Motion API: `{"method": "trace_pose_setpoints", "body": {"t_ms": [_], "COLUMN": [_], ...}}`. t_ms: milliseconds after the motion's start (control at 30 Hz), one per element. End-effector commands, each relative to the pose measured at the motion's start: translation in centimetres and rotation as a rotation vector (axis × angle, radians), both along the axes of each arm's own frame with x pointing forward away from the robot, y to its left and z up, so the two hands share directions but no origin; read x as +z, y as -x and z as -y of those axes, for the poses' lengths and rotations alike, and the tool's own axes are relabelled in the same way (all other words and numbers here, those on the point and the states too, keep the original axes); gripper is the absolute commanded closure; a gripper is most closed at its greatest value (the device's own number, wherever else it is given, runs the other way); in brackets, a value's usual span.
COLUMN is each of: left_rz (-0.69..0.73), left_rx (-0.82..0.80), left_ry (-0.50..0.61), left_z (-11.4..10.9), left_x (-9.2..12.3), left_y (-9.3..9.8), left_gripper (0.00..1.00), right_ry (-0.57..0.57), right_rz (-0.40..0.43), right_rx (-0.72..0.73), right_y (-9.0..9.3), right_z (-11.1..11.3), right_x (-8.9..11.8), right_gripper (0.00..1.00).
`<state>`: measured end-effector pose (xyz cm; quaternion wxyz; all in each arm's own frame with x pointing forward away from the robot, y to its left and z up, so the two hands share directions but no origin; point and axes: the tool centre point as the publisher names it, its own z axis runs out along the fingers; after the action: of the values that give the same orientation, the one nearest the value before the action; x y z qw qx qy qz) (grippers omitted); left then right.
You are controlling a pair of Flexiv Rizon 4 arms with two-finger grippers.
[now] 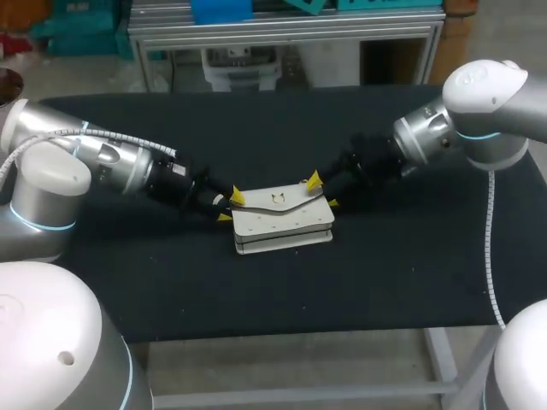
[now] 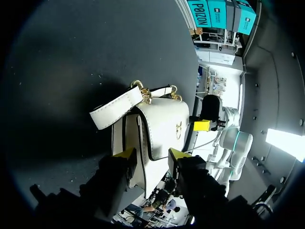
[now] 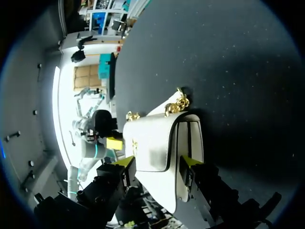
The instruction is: Pick up the bag, open it, inspect its contents, close it, and place it on the opposite side
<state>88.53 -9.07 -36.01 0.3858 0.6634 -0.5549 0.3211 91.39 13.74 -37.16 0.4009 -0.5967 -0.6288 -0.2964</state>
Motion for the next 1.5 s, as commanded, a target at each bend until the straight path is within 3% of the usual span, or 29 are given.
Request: {"method": "trace_pose_setpoints", "body": {"t_ms": [33, 267, 367, 467, 533, 567, 600, 800, 900, 933, 967, 1000, 1033, 1133, 1200, 1300, 1333, 1400, 1500], "left_rz": [-0.003, -0.024, -0.032, -0.033, -0.031, -0.031, -0.030, -0.026, -0.021, -0.015, -0.007, -0.001, 0.006, 0.023, 0.027, 0.015, 0.011, -0.002, -0.010], "left_rx": [0.006, 0.037, 0.045, 0.045, 0.044, 0.043, 0.042, 0.040, 0.040, 0.040, 0.038, 0.038, 0.036, 0.031, 0.030, 0.028, 0.028, 0.027, 0.027], "left_ry": [0.009, 0.006, 0.008, 0.007, 0.006, 0.005, 0.005, -0.003, -0.011, -0.012, -0.009, -0.005, 0.001, 0.006, 0.006, 0.005, 0.005, 0.005, 0.002], "left_z": [0.8, 0.9, 0.8, 0.9, 1.0, 1.0, 1.0, 1.3, 1.4, 1.4, 1.3, 1.3, 1.3, 1.3, 1.5, 1.7, 1.8, 1.8, 1.9], "left_x": [-1.1, -2.3, -2.6, -2.8, -2.8, -2.8, -2.8, -3.1, -3.0, -2.8, -2.4, -2.1, -1.8, -1.1, -1.1, -1.7, -1.9, -2.3, -2.7], "left_y": [-0.6, -1.5, -1.5, -1.4, -1.3, -1.3, -1.3, -1.2, -1.1, -1.1, -1.1, -1.0, -1.0, -0.9, -1.0, -1.2, -1.3, -1.3, -1.4], "left_gripper": [0.53, 0.56, 0.64, 0.64, 0.64, 0.64, 0.64, 0.70, 0.64, 0.58, 0.54, 0.52, 0.52, 0.52, 0.52, 0.53, 0.53, 0.56, 0.61], "right_ry": [-0.003, 0.002, 0.002, -0.001, -0.007, -0.009, -0.009, -0.013, -0.011, -0.006, -0.003, 0.001, 0.001, -0.004, -0.008, -0.012, -0.013, -0.017, -0.024], "right_rz": [-0.002, -0.015, -0.017, -0.020, -0.023, -0.022, -0.023, -0.034, -0.026, -0.011, 0.003, 0.017, 0.027, 0.047, 0.053, 0.054, 0.054, 0.046, 0.037], "right_rx": [-0.017, -0.030, -0.033, -0.037, -0.047, -0.050, -0.053, -0.069, -0.080, -0.085, -0.092, -0.095, -0.097, -0.104, -0.108, -0.110, -0.110, -0.111, -0.110], "right_y": [0.2, 0.0, 0.1, 0.0, -0.1, -0.1, -0.2, -0.2, -0.1, -0.1, -0.1, -0.1, -0.1, -0.3, -0.4, -0.5, -0.5, -0.5, -0.6], "right_z": [0.1, 0.1, 0.1, 0.2, 0.3, 0.4, 0.5, 0.6, 0.8, 0.9, 1.0, 1.1, 1.2, 1.5, 1.6, 1.5, 1.5, 1.4, 1.2], "right_x": [-0.7, -1.7, -1.9, -2.3, -2.5, -2.7, -2.9, -4.2, -4.1, -3.7, -3.2, -2.8, -2.4, -1.6, -1.4, -1.4, -1.5, -1.9, -2.2], "right_gripper": [0.41, 0.48, 0.56, 0.64, 0.72, 0.80, 1.00, 1.00, 1.00, 0.73, 0.51, 0.13, 0.01, 0.12, 0.30, 0.37, 0.51, 0.59, 0.62]}}
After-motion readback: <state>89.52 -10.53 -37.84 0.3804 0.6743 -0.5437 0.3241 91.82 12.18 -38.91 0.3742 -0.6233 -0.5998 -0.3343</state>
